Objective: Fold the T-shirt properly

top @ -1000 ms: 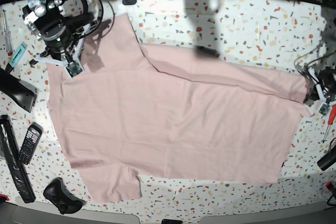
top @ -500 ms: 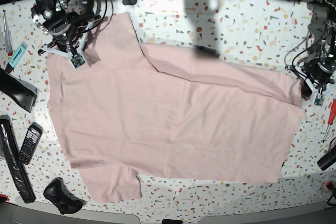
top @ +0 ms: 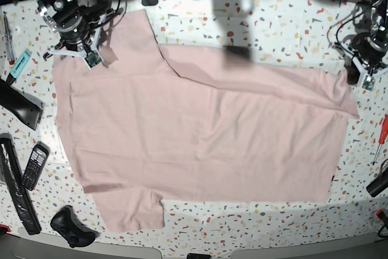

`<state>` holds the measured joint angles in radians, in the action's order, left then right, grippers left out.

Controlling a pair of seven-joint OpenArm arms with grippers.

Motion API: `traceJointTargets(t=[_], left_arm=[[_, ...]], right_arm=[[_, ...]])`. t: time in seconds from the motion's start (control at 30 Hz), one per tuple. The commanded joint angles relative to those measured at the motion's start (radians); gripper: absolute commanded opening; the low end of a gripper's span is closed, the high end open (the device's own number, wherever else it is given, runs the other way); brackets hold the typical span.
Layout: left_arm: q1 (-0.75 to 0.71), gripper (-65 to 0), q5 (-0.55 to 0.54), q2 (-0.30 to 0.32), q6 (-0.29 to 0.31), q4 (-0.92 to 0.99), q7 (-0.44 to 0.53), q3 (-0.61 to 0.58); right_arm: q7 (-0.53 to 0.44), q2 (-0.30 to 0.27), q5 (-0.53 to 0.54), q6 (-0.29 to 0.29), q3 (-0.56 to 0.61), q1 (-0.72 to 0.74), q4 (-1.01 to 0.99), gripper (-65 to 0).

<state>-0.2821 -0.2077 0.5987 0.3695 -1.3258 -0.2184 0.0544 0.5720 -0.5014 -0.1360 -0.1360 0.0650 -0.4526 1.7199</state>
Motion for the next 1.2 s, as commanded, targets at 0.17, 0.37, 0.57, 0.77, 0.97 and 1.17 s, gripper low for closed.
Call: traceJointTargets(t=[0.17,0.37,0.57,0.77,0.97,1.17], left_arm=[[-0.132,-65.0,0.024,0.014,0.036,-0.068,-0.072,0.078],[-0.249,-65.0,0.024,0.014,0.035,-0.148,-0.075,0.084],[-0.335,-65.0,0.025,0.014,0.035,-0.187,-0.096,0.084],[-0.382,-65.0,0.090,0.014,0.035,-0.188,-0.102,0.084],[-0.397,-65.0,0.101,0.017,0.035,-0.194,-0.102,0.085],[-0.396,-65.0,0.061,0.017,-0.006,-0.292,-0.091,0.201]], right_arm=[[0.006,-0.056,0.002,0.002,-0.009,-0.066,0.026,-65.0],[0.012,-0.058,0.001,0.002,-0.022,-0.149,0.074,-65.0],[0.015,-0.058,0.001,0.002,-0.080,-0.248,0.161,-65.0],[0.015,-0.058,0.013,0.002,-0.160,-0.326,0.218,-65.0],[0.015,-0.058,0.042,0.002,-0.183,-0.343,0.224,-65.0],[0.002,-0.058,0.042,0.005,-0.188,-0.336,0.306,-65.0]])
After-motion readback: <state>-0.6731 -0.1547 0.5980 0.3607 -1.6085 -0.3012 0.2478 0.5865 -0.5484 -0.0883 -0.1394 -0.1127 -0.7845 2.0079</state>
